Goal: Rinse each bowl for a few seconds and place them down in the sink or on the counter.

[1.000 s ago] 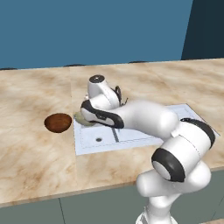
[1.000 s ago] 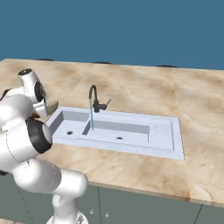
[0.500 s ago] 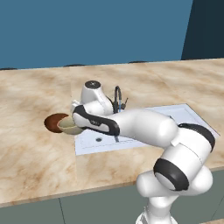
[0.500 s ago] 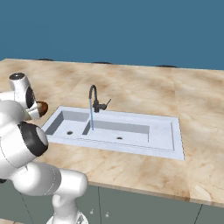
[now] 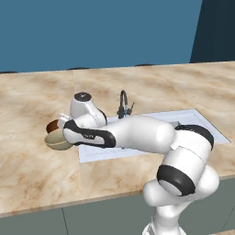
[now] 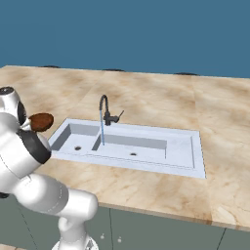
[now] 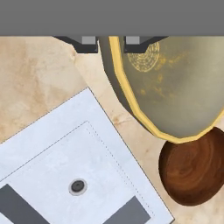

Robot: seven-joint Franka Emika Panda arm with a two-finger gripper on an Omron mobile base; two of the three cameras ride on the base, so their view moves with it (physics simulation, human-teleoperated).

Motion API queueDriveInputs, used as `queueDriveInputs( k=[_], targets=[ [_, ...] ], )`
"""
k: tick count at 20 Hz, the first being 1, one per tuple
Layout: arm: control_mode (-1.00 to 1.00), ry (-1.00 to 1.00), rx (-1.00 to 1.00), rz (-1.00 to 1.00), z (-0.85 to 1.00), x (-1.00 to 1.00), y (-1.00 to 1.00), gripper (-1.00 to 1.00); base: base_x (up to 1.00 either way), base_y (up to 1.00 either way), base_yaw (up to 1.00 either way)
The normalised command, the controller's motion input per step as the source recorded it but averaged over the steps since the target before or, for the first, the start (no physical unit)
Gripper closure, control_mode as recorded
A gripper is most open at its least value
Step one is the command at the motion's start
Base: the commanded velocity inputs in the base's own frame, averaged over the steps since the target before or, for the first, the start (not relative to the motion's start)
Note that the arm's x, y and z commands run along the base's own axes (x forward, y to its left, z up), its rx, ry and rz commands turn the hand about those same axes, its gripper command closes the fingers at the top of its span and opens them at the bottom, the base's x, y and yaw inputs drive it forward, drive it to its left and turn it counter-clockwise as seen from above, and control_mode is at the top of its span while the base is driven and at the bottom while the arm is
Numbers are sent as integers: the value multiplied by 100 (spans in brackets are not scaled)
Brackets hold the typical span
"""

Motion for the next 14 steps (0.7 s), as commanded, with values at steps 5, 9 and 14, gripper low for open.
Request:
queueDriveInputs(
  k=[5, 9, 14],
  targets=[
    [-100, 0, -7, 4, -28, -1, 23, 100, 0, 0, 0],
    [-100, -7, -7, 0, -35, -2, 10, 100, 0, 0, 0],
    [-100, -12, -2, 0, -39, -7, 16, 100, 0, 0, 0]
  ],
)
